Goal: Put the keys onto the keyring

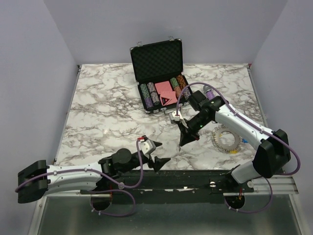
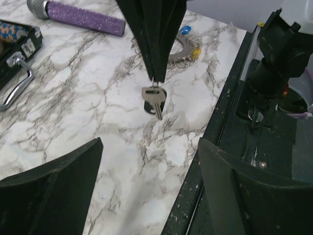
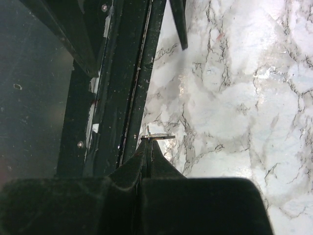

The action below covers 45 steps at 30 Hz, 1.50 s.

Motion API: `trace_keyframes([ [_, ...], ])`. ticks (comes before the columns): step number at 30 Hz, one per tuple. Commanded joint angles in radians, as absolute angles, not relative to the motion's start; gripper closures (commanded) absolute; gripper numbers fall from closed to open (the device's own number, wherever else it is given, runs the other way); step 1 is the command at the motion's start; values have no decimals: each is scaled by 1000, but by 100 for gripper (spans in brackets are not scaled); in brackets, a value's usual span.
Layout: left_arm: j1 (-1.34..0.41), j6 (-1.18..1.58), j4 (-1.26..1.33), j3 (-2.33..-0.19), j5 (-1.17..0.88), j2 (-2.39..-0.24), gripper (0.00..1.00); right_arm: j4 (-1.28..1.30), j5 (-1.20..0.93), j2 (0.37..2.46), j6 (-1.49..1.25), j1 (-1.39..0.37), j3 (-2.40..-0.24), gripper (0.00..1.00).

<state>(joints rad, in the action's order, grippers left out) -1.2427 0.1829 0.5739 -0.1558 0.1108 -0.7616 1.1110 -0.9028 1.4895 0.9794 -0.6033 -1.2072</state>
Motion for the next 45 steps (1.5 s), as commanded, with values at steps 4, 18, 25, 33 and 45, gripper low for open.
trace_keyframes([
  [4,-1226,129,756,-291,38,-969,33,1134,-922,1496,1000,-614,-1230,100],
  [18,-1215,112,815,-333,0,-1084,53,1132,-943,1488,1006,-615,-1226,100],
  [25,-1209,98,808,-360,-31,-1130,56,1137,-954,1488,1006,-615,-1229,100],
  [33,-1210,83,766,-382,-37,-1155,66,1135,-956,1488,1008,-614,-1227,100],
  [45,-1209,68,736,-394,-18,-1173,78,1141,-966,1488,1011,-615,-1232,100],
])
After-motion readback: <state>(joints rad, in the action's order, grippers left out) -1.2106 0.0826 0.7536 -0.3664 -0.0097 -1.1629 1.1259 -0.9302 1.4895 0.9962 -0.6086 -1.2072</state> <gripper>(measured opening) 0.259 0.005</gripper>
